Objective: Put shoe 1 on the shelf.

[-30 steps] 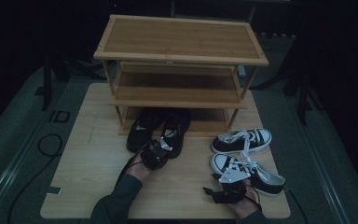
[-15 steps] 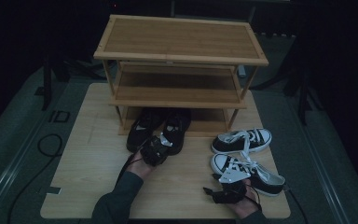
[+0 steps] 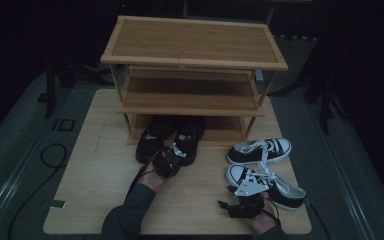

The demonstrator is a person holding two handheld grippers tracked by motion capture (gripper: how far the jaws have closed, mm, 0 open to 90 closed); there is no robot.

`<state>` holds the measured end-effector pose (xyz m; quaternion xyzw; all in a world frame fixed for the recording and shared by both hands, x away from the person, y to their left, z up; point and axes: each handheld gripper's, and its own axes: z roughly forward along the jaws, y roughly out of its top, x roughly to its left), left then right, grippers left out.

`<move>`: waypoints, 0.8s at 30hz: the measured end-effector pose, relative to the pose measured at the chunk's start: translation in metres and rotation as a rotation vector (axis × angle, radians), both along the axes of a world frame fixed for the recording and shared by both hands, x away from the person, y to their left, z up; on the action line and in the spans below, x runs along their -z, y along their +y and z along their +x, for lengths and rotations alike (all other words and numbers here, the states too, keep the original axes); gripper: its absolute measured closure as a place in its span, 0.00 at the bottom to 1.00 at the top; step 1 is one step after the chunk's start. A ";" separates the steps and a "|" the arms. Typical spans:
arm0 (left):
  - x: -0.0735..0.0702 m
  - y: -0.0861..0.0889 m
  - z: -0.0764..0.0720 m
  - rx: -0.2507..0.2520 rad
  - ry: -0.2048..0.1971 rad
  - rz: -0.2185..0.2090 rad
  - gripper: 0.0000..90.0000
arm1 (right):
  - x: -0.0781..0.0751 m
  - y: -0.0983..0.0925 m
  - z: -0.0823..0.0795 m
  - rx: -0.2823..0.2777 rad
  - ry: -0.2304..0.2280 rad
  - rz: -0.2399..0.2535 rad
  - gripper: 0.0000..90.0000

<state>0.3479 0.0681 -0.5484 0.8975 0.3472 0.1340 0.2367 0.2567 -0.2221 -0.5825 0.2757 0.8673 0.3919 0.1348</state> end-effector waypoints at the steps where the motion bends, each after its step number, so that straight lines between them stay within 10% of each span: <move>1: 0.000 0.000 0.000 0.001 0.001 -0.003 1.00 | 0.000 0.000 0.000 0.000 0.000 0.000 0.38; 24: 0.000 -0.024 0.029 -0.030 -0.012 -0.036 1.00 | 0.000 0.000 0.000 -0.001 0.000 0.000 0.38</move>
